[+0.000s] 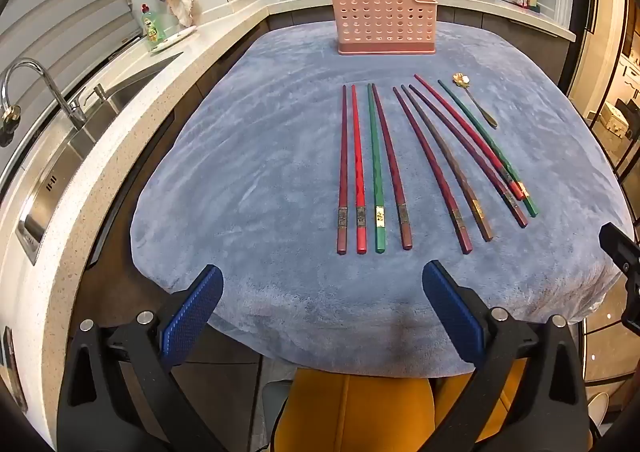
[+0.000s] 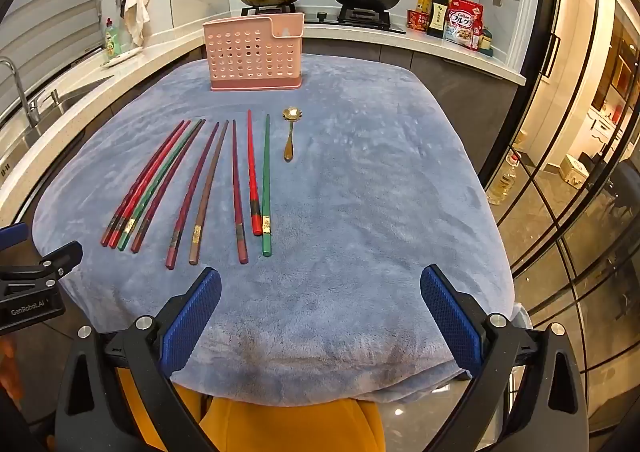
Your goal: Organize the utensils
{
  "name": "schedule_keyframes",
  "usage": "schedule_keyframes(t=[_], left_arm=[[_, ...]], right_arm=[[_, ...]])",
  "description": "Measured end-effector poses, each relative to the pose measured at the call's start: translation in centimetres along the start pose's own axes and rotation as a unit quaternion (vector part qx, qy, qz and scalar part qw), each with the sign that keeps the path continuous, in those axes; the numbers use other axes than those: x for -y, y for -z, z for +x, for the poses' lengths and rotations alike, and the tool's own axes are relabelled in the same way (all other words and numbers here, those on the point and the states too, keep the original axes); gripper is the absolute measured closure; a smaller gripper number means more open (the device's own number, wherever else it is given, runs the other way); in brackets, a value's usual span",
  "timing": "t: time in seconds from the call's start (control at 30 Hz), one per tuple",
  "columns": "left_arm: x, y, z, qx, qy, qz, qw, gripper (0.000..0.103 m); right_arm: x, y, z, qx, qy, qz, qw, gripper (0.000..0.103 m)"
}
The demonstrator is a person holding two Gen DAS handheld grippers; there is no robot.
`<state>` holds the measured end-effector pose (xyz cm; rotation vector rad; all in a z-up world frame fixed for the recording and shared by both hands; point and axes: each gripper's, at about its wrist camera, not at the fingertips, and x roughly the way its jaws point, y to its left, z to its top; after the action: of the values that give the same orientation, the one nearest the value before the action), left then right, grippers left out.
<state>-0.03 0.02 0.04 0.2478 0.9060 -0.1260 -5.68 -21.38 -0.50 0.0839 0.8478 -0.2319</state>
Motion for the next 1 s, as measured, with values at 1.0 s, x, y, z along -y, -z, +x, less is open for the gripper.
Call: schedule_keyframes(t=[1.0], left_arm=[[-0.15, 0.03, -0.20, -0.002, -0.008, 0.005, 1.0000, 0.008]], right_arm=[[-0.05, 0.07, -0.13, 0.002, 0.001, -0.001, 1.000, 0.007]])
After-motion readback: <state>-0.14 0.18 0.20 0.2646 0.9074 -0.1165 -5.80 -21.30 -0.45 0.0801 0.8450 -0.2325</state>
